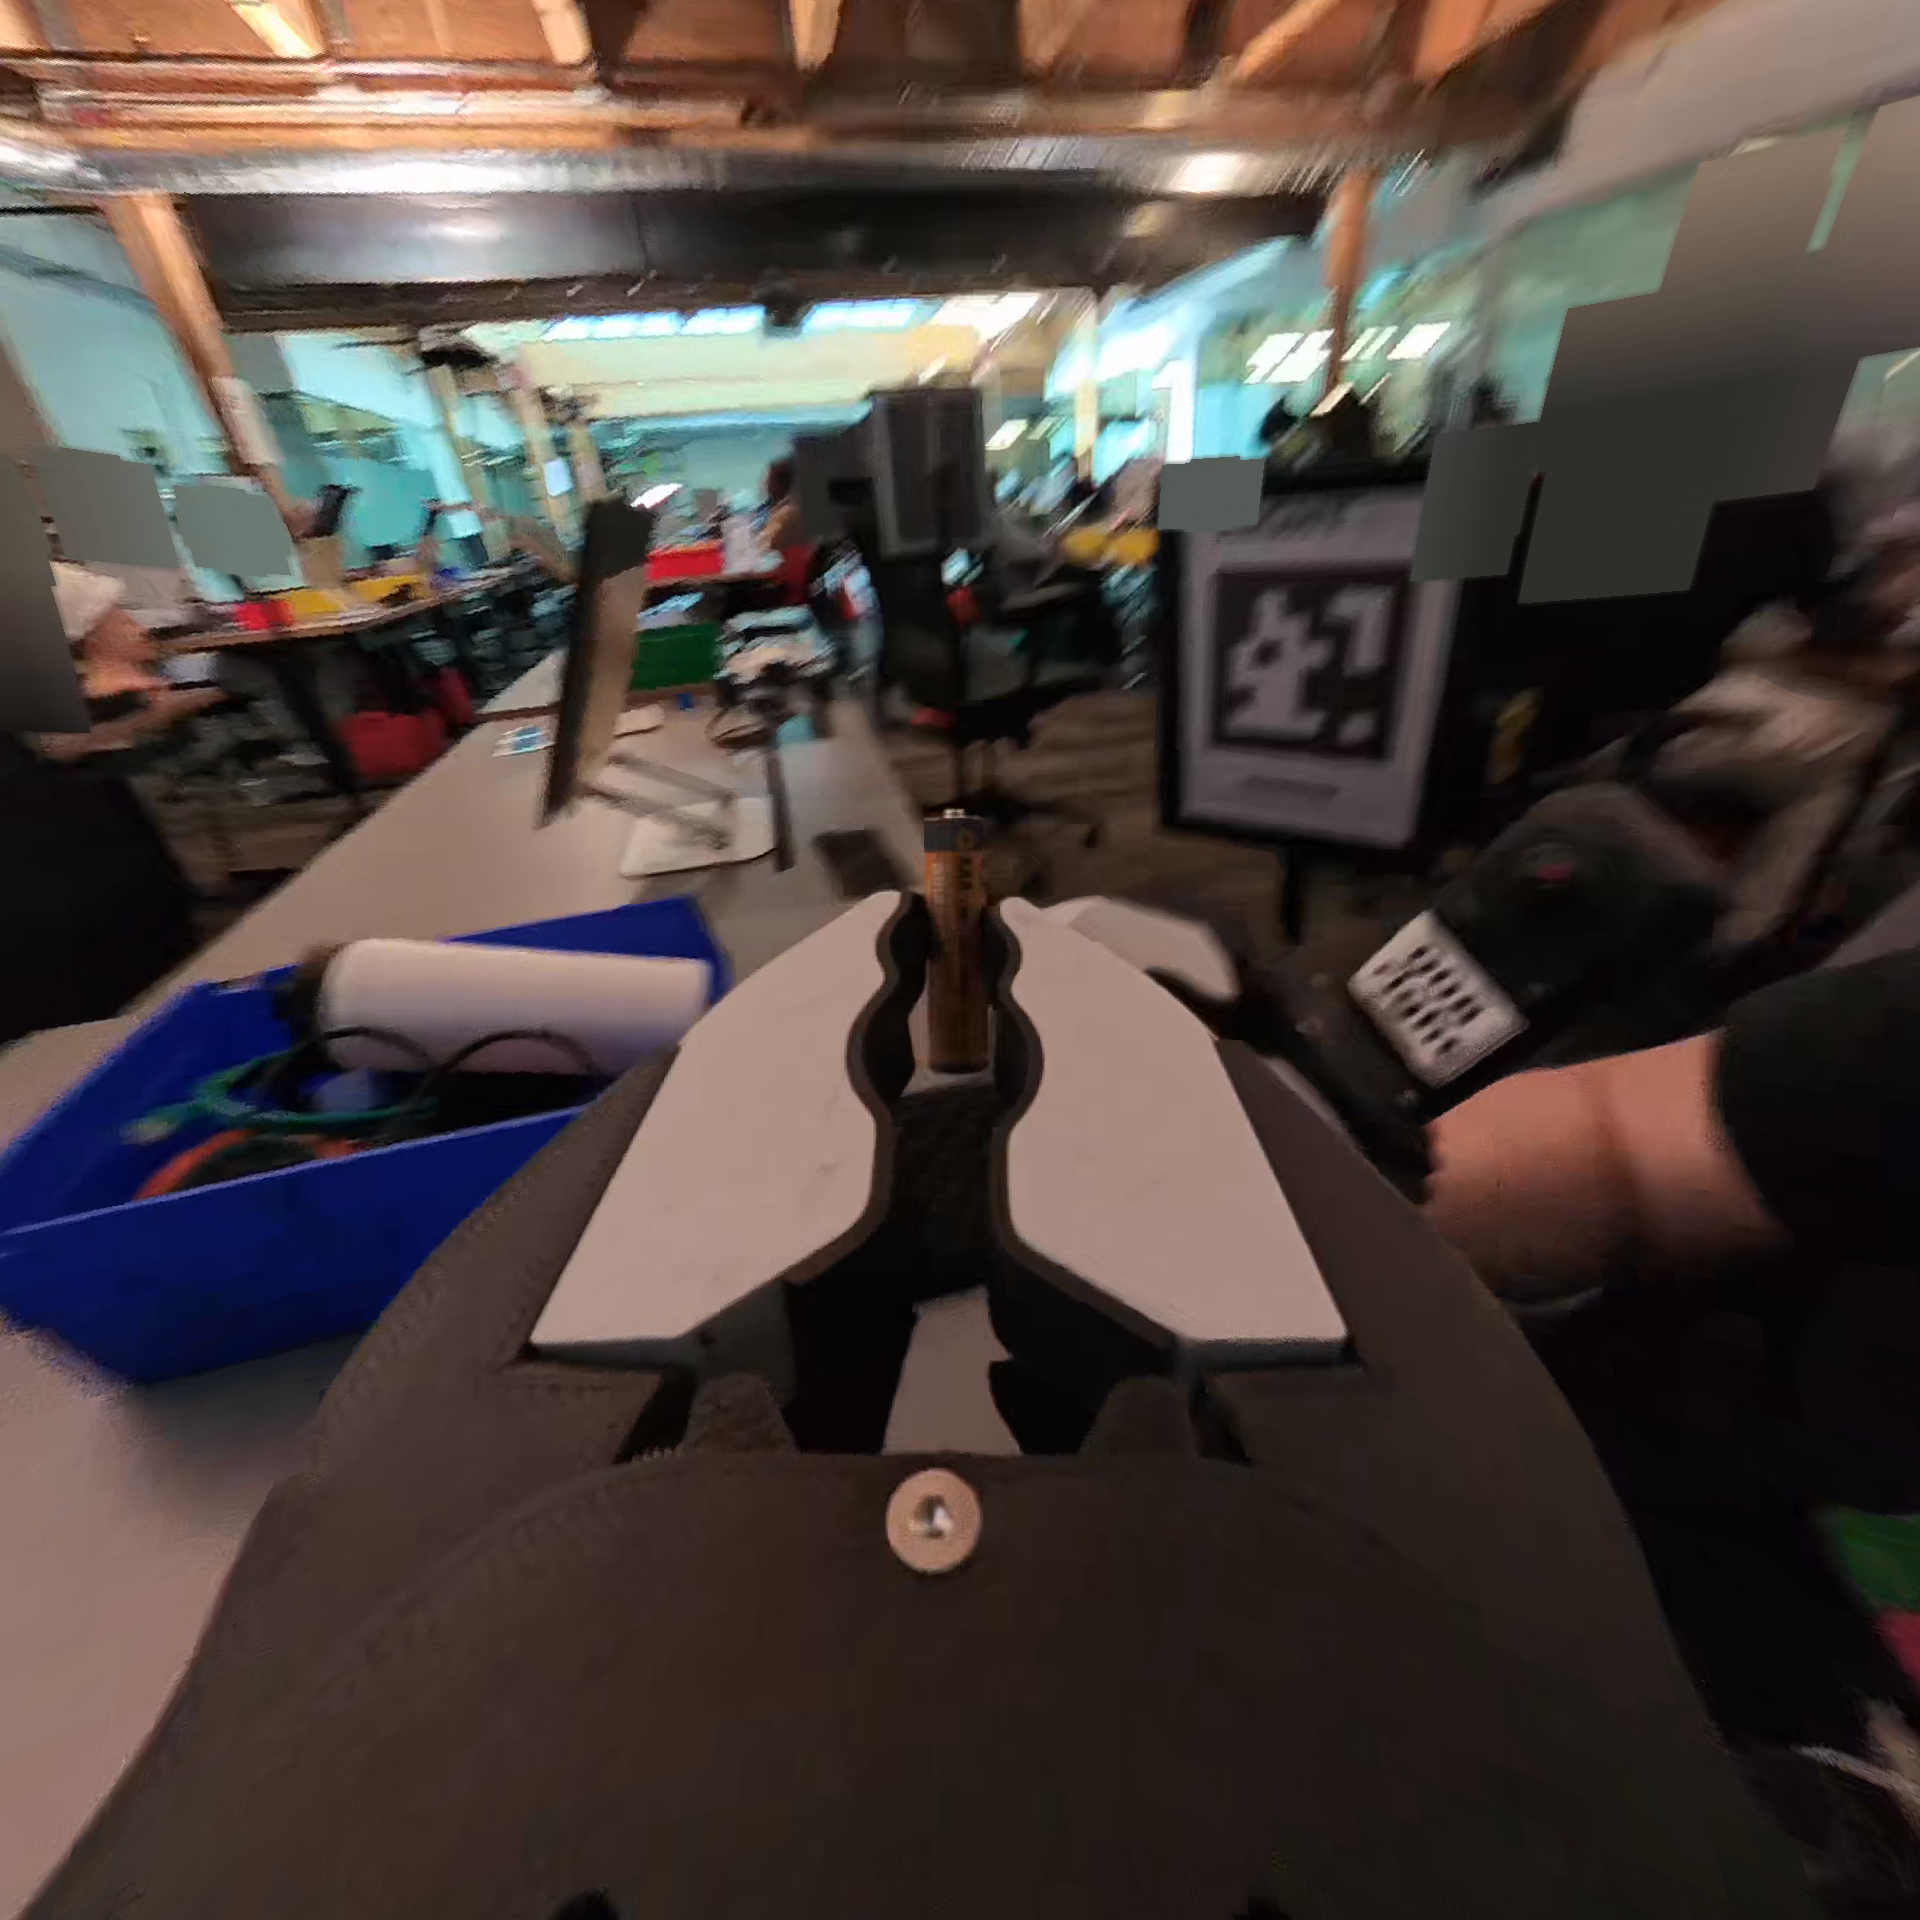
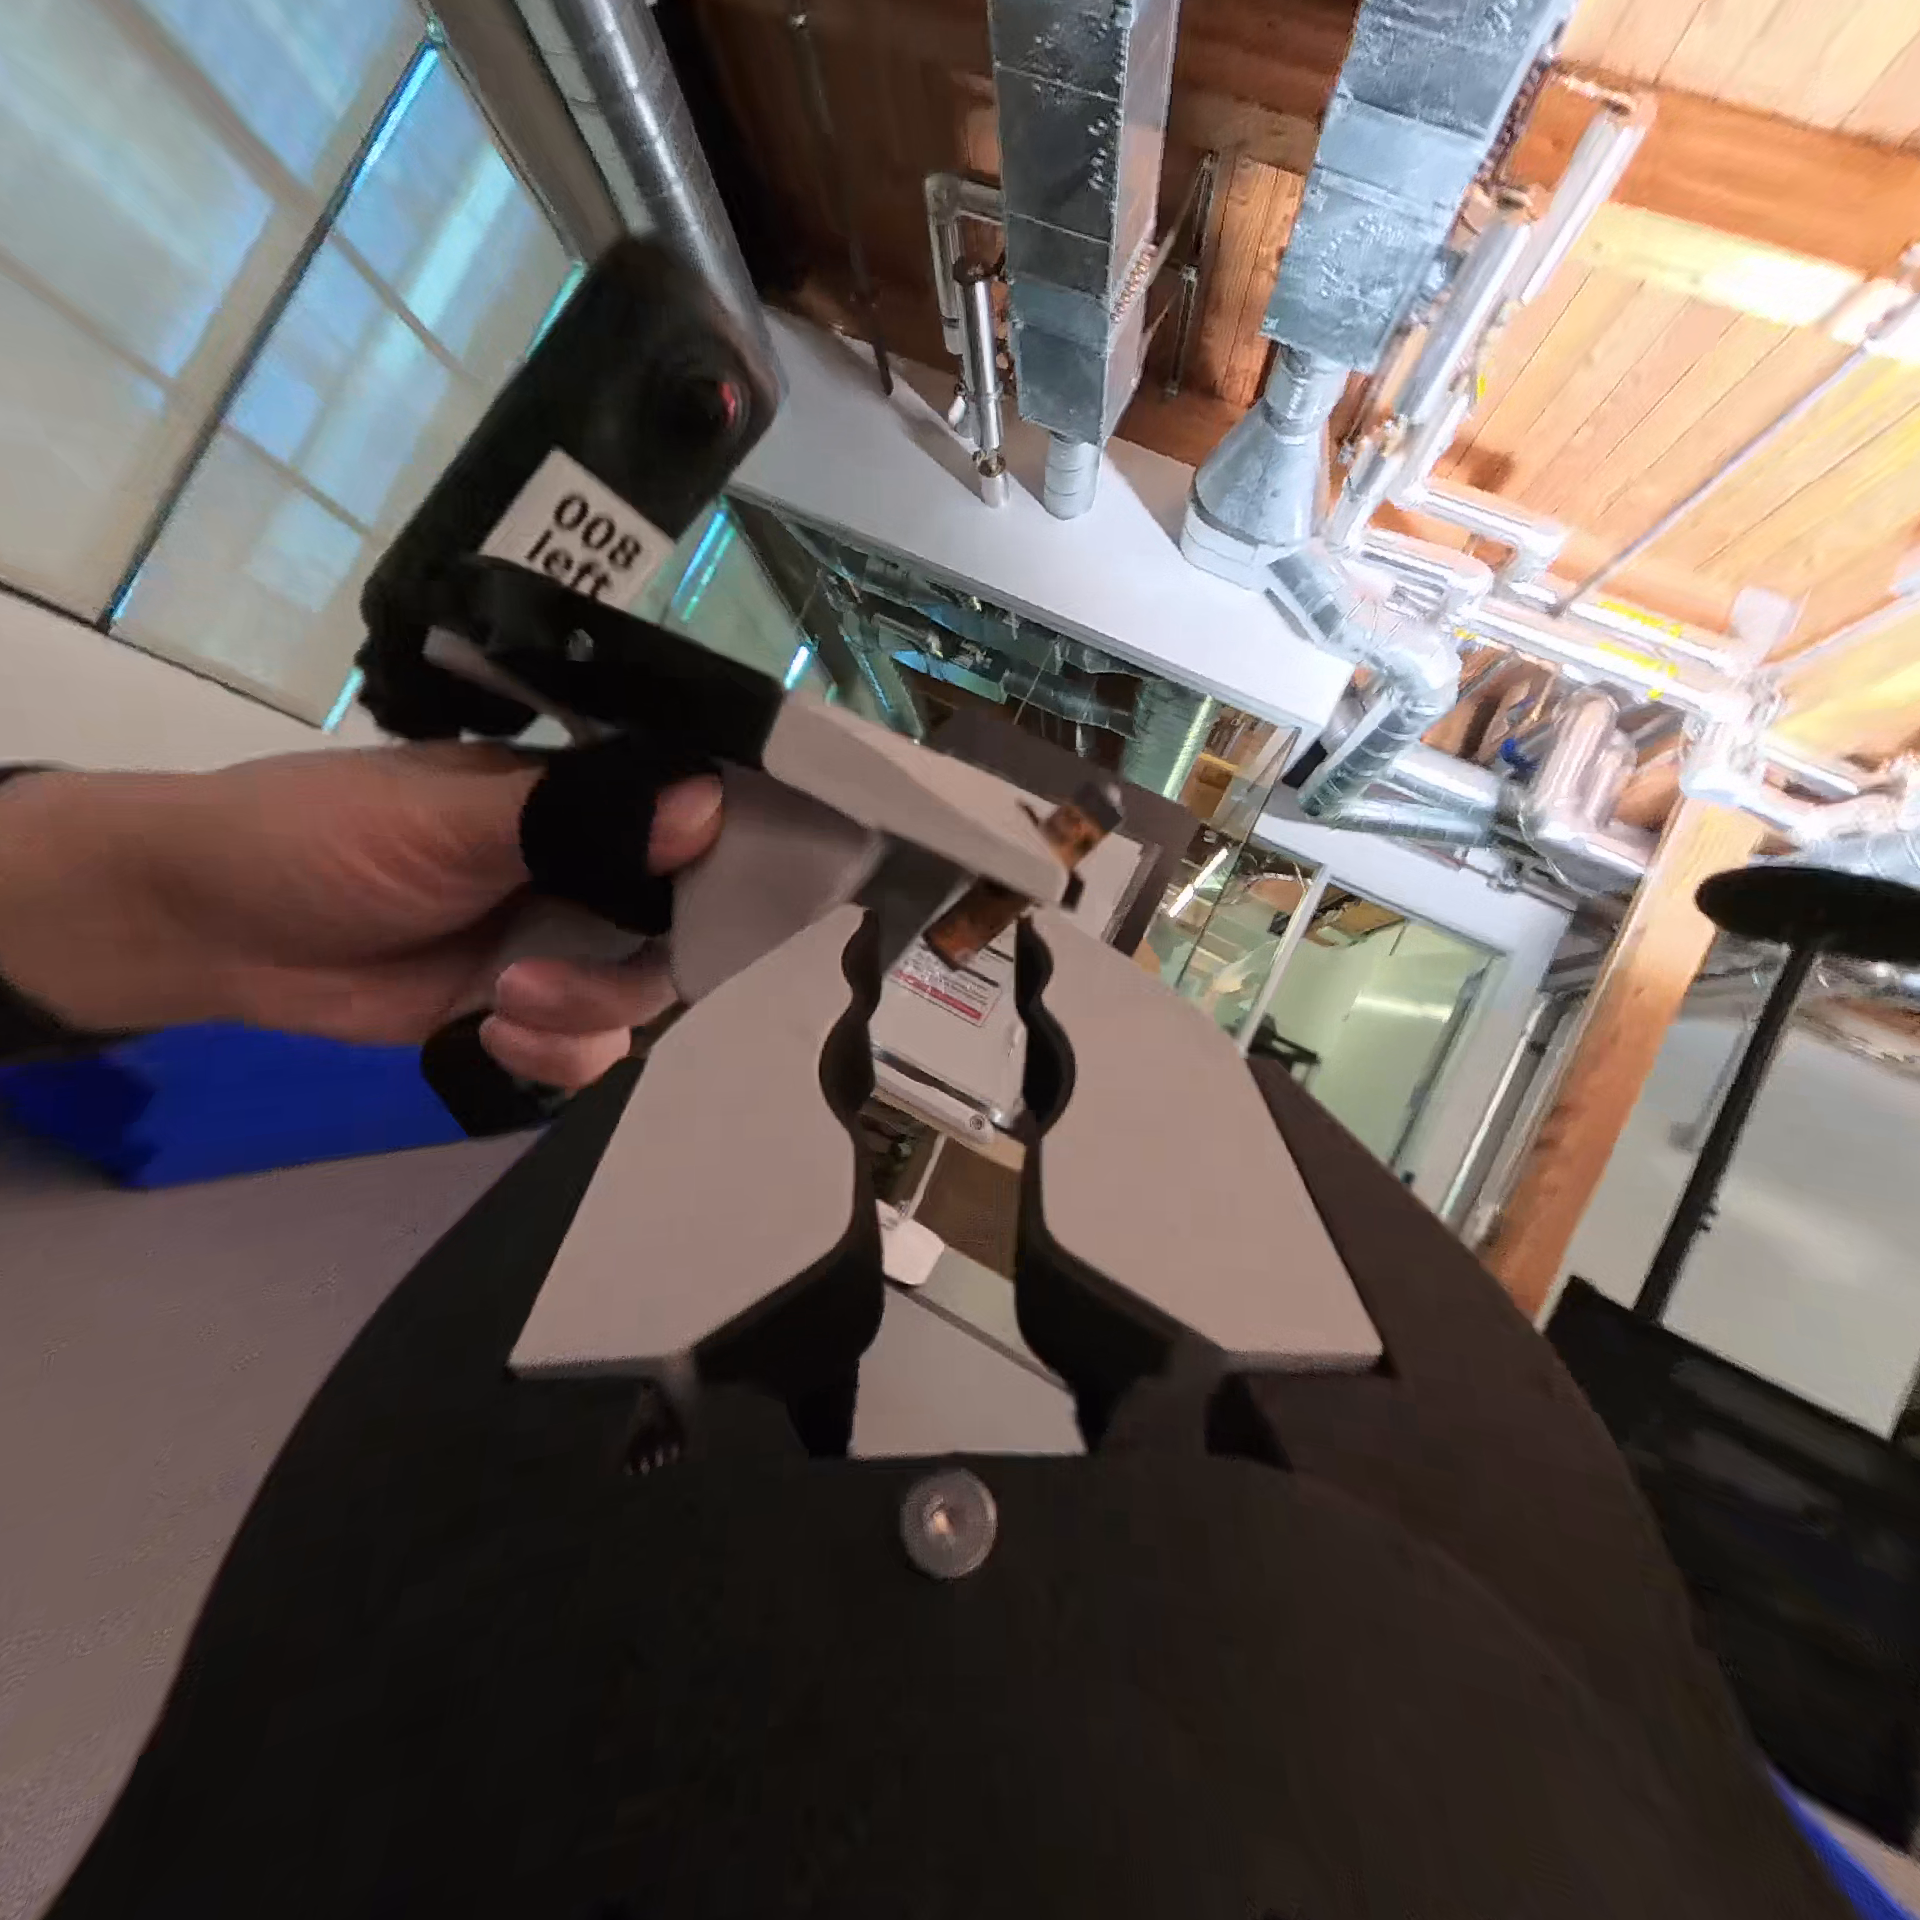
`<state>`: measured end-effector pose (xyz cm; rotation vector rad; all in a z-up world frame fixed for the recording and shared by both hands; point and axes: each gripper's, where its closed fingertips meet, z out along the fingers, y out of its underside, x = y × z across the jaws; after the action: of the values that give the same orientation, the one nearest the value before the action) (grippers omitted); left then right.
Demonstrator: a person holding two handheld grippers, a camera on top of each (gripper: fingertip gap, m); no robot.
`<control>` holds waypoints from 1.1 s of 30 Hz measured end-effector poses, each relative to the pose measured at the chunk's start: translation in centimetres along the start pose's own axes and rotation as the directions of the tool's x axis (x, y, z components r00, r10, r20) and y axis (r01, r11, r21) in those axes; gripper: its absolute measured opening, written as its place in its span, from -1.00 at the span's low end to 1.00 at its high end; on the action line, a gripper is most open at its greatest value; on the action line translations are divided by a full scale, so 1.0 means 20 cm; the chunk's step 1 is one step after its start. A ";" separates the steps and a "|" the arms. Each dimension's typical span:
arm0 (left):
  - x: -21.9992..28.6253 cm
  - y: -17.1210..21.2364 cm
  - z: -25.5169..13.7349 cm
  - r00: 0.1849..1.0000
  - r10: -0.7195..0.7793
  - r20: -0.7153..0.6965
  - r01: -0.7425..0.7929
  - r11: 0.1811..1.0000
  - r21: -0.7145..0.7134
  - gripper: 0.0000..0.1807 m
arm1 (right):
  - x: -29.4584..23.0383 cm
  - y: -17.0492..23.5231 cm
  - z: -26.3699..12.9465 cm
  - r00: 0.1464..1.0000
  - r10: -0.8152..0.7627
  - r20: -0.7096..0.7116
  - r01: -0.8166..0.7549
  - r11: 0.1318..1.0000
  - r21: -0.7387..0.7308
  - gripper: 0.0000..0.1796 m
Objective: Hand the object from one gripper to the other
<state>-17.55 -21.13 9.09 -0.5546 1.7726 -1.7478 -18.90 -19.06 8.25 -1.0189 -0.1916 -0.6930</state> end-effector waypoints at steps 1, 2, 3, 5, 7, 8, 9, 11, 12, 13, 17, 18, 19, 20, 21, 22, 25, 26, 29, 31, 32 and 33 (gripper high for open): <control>-0.03 0.01 -0.01 0.993 0.096 0.064 -0.092 0.994 -0.055 -0.89 | -0.01 0.00 -0.01 0.999 -0.011 0.046 0.011 1.000 0.003 -0.73; -0.07 0.03 -0.03 0.971 0.205 0.120 -0.191 0.975 -0.113 -0.89 | -0.02 -0.01 -0.01 0.995 -0.004 0.103 0.004 1.000 0.000 -0.73; -0.10 0.04 -0.05 0.934 0.317 0.165 -0.286 0.940 -0.187 -0.89 | -0.03 -0.01 -0.01 0.988 0.009 0.152 -0.006 1.000 -0.018 -0.73; -0.16 0.08 -0.08 0.836 0.514 0.189 -0.437 0.834 -0.336 -0.89 | 0.01 -0.02 -0.01 0.978 0.006 0.209 0.010 0.997 -0.076 -0.75; -0.16 0.16 -0.09 0.749 0.654 0.106 -0.543 0.697 -0.469 -0.89 | 0.02 -0.02 0.00 0.950 -0.062 0.306 0.107 0.985 -0.134 -0.74; -0.15 0.20 -0.10 0.717 0.696 0.042 -0.583 0.632 -0.510 -0.89 | -0.01 -0.01 0.00 0.915 -0.121 0.385 0.192 0.970 -0.151 -0.70; -0.14 0.24 -0.10 0.691 0.722 -0.001 -0.610 0.582 -0.538 -0.89 | -0.03 0.00 -0.01 0.870 -0.194 0.454 0.291 0.944 -0.156 -0.66; -0.13 0.29 -0.10 0.679 0.733 -0.044 -0.620 0.540 -0.570 -0.89 | -0.12 0.07 -0.05 0.722 -0.309 0.619 0.494 0.857 -0.148 -0.67; -0.12 0.31 -0.09 0.687 0.724 -0.065 -0.618 0.535 -0.575 -0.89 | -0.13 0.11 -0.07 0.659 -0.362 0.659 0.585 0.798 -0.147 -0.67; -0.11 0.33 -0.09 0.688 0.721 -0.083 -0.621 0.526 -0.581 -0.89 | -0.13 0.15 -0.07 0.605 -0.415 0.679 0.660 0.739 -0.136 -0.71; -0.11 0.38 -0.08 0.649 0.749 -0.131 -0.652 0.459 -0.604 -0.89 | -0.16 0.23 -0.08 0.506 -0.471 0.722 0.761 0.638 -0.117 -0.77; -0.11 0.39 -0.08 0.648 0.749 -0.139 -0.654 0.454 -0.605 -0.89 | -0.17 0.25 -0.09 0.490 -0.474 0.732 0.773 0.624 -0.114 -0.78; -0.11 0.40 -0.08 0.649 0.746 -0.148 -0.655 0.450 -0.607 -0.89 | -0.16 0.27 -0.09 0.474 -0.487 0.734 0.790 0.602 -0.112 -0.78; -0.11 0.41 -0.09 0.652 0.742 -0.157 -0.656 0.447 -0.609 -0.89 | -0.15 0.28 -0.09 0.461 -0.501 0.733 0.807 0.580 -0.111 -0.78; -0.11 0.42 -0.09 0.655 0.737 -0.167 -0.655 0.443 -0.611 -0.89 | -0.14 0.29 -0.09 0.450 -0.510 0.733 0.819 0.563 -0.112 -0.78; -0.11 0.42 -0.10 0.656 0.734 -0.174 -0.655 0.440 -0.614 -0.89 | -0.14 0.30 -0.09 0.449 -0.511 0.733 0.822 0.558 -0.114 -0.79; -0.10 0.44 -0.10 0.670 0.717 -0.194 -0.654 0.445 -0.612 -0.89 | -0.15 0.30 -0.09 0.455 -0.509 0.730 0.815 0.568 -0.112 -0.88; -0.09 0.45 -0.10 0.674 0.712 -0.196 -0.652 0.449 -0.611 -0.89 | -0.15 0.30 -0.09 0.449 -0.513 0.732 0.820 0.562 -0.108 -0.88; -0.08 0.45 -0.10 0.695 0.689 -0.209 -0.645 0.467 -0.605 -0.89 | -0.15 0.31 -0.09 0.435 -0.519 0.736 0.829 0.550 -0.102 -0.87; -0.06 0.45 -0.10 0.712 0.668 -0.217 -0.639 0.489 -0.593 -0.89 | -0.15 0.32 -0.09 0.429 -0.530 0.731 0.838 0.536 -0.103 -0.85; -0.06 0.45 -0.10 0.721 0.658 -0.219 -0.635 0.500 -0.590 -0.89 | -0.14 0.32 -0.09 0.434 -0.530 0.729 0.839 0.533 -0.111 -0.85; -0.05 0.44 -0.10 0.727 0.650 -0.219 -0.631 0.508 -0.586 -0.89 | -0.14 0.31 -0.09 0.446 -0.524 0.726 0.831 0.544 -0.117 -0.85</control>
<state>-17.24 -18.42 0.34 -0.1029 2.1581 -0.5927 -17.62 -17.26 1.49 -1.6535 -1.1652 -1.1917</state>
